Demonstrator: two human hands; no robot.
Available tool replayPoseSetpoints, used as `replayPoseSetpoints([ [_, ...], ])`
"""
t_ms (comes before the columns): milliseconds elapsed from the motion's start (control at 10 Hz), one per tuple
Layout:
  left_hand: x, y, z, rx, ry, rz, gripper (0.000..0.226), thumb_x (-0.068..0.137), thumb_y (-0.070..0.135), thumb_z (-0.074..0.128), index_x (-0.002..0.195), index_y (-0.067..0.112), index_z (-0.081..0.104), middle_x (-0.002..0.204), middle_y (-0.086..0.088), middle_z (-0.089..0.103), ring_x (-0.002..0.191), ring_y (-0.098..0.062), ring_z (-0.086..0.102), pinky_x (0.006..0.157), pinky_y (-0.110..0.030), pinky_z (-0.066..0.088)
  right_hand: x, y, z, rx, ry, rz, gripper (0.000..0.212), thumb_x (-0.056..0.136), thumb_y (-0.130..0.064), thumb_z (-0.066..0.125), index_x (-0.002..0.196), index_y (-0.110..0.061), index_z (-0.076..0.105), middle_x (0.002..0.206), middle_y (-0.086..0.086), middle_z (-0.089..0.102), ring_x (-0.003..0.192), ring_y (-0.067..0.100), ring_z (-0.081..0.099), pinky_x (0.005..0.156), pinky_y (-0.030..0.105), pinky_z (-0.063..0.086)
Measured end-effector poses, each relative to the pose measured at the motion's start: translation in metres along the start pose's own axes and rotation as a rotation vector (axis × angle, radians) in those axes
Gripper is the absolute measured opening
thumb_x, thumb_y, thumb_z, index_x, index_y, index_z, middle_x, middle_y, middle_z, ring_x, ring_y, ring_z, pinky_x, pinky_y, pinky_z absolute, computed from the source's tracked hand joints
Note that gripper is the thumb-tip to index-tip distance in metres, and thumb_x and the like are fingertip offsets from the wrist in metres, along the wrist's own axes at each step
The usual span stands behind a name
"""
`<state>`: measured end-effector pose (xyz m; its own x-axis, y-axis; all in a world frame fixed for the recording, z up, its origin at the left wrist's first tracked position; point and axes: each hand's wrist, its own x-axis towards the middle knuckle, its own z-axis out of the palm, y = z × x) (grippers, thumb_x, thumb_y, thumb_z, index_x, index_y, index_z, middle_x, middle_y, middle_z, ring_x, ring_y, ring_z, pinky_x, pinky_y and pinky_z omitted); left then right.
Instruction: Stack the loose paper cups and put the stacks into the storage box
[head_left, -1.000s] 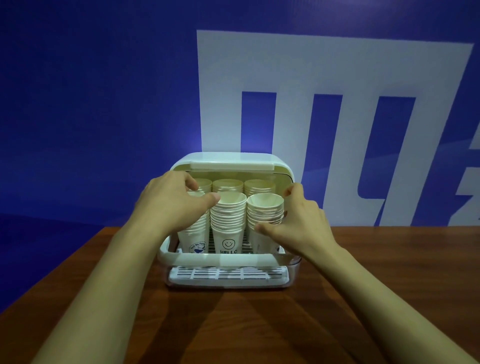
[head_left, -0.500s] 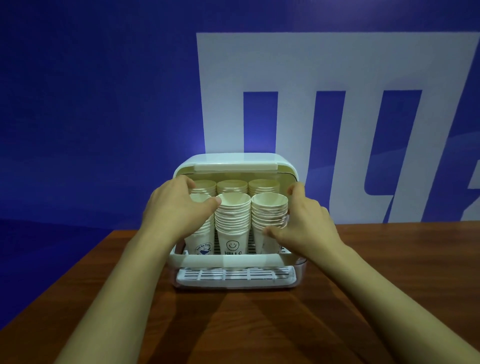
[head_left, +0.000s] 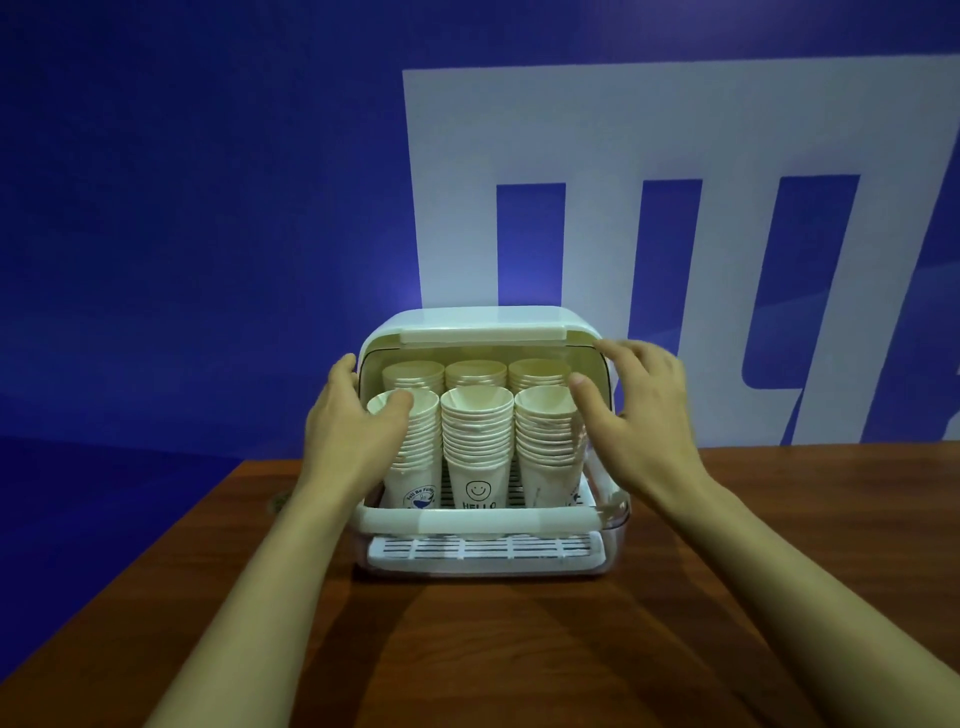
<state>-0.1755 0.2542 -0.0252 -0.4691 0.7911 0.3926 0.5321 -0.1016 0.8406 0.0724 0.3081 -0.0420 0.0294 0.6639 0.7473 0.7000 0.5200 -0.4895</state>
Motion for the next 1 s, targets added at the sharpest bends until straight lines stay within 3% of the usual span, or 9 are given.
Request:
replayPoseSetpoints([
  [100, 0.001, 0.003, -0.005, -0.050, 0.099, -0.005, 0.031, 0.103, 0.035, 0.055, 0.127, 0.020, 0.066, 0.124, 0.003, 0.066, 0.121, -0.020, 0.053, 0.096, -0.038, 0.040, 0.001, -0.008, -0.005, 0.050, 0.046, 0.032, 0.042, 0.098, -0.052, 0.050, 0.121, -0.021, 0.066, 0.120, -0.004, 0.056, 0.111, 0.014, 0.055, 0.095, 0.040, 0.050],
  [200, 0.000, 0.004, -0.009, -0.075, 0.155, -0.030, 0.034, 0.107, 0.044, 0.046, 0.102, 0.018, 0.067, 0.104, 0.000, 0.070, 0.105, -0.023, 0.059, 0.085, -0.037, 0.037, 0.001, -0.011, -0.012, 0.129, 0.092, 0.051, 0.020, 0.099, -0.046, 0.055, 0.099, -0.028, 0.064, 0.101, -0.010, 0.059, 0.087, 0.003, 0.060, 0.083, 0.041, 0.054],
  [300, -0.006, 0.003, -0.012, -0.025, 0.201, -0.026, 0.052, 0.109, 0.054, 0.037, 0.089, 0.014, 0.062, 0.088, -0.002, 0.068, 0.091, -0.025, 0.060, 0.079, -0.041, 0.040, -0.005, -0.011, -0.014, 0.147, 0.119, 0.070, 0.019, 0.097, -0.048, 0.058, 0.091, -0.029, 0.060, 0.093, -0.009, 0.059, 0.082, 0.001, 0.059, 0.078, 0.041, 0.054],
  [400, -0.020, 0.002, -0.019, 0.008, 0.204, -0.021, 0.051, 0.107, 0.054, 0.042, 0.086, 0.012, 0.062, 0.083, 0.001, 0.066, 0.082, -0.017, 0.057, 0.066, -0.036, 0.037, -0.015, -0.010, -0.013, 0.168, 0.107, 0.073, 0.021, 0.092, -0.047, 0.064, 0.095, -0.027, 0.061, 0.095, -0.008, 0.057, 0.083, 0.003, 0.058, 0.078, 0.038, 0.053],
  [500, -0.035, -0.007, -0.022, 0.022, 0.169, -0.002, 0.038, 0.104, 0.051, 0.055, 0.094, 0.015, 0.066, 0.093, 0.003, 0.069, 0.091, -0.019, 0.061, 0.076, -0.036, 0.041, -0.030, -0.011, -0.015, 0.181, 0.066, 0.082, 0.021, 0.088, -0.046, 0.070, 0.092, -0.029, 0.059, 0.099, -0.008, 0.054, 0.088, 0.006, 0.057, 0.078, 0.035, 0.050],
  [600, -0.054, -0.017, -0.023, 0.060, 0.121, -0.009, 0.035, 0.101, 0.051, 0.060, 0.106, 0.017, 0.068, 0.096, 0.004, 0.072, 0.096, -0.019, 0.066, 0.085, -0.037, 0.049, -0.051, -0.012, -0.019, 0.184, 0.013, 0.110, 0.029, 0.084, -0.043, 0.074, 0.104, -0.029, 0.058, 0.107, -0.008, 0.054, 0.094, 0.009, 0.057, 0.079, 0.031, 0.049],
  [700, -0.068, -0.023, -0.026, 0.100, 0.059, -0.031, 0.029, 0.104, 0.047, 0.057, 0.105, 0.020, 0.068, 0.096, 0.002, 0.072, 0.101, -0.023, 0.067, 0.089, -0.036, 0.050, -0.070, -0.012, -0.026, 0.134, -0.053, 0.135, 0.038, 0.086, -0.035, 0.074, 0.118, -0.021, 0.059, 0.113, -0.007, 0.052, 0.097, 0.010, 0.056, 0.080, 0.029, 0.045],
  [900, -0.099, -0.017, -0.033, 0.148, -0.025, -0.067, 0.034, 0.107, 0.033, 0.055, 0.130, 0.012, 0.066, 0.122, -0.008, 0.071, 0.119, -0.026, 0.061, 0.100, -0.040, 0.049, -0.096, -0.020, -0.043, 0.069, -0.212, 0.170, 0.031, 0.088, -0.034, 0.070, 0.115, -0.023, 0.058, 0.110, -0.009, 0.052, 0.096, 0.011, 0.059, 0.082, 0.030, 0.049],
  [1000, -0.138, -0.005, -0.028, 0.111, 0.023, 0.037, 0.024, 0.104, 0.026, 0.060, 0.125, 0.017, 0.066, 0.116, -0.007, 0.062, 0.118, -0.028, 0.059, 0.104, -0.046, 0.050, -0.126, -0.025, -0.056, 0.056, -0.260, 0.175, 0.022, 0.089, -0.032, 0.066, 0.108, -0.029, 0.056, 0.106, -0.012, 0.053, 0.093, 0.009, 0.059, 0.083, 0.029, 0.049],
])
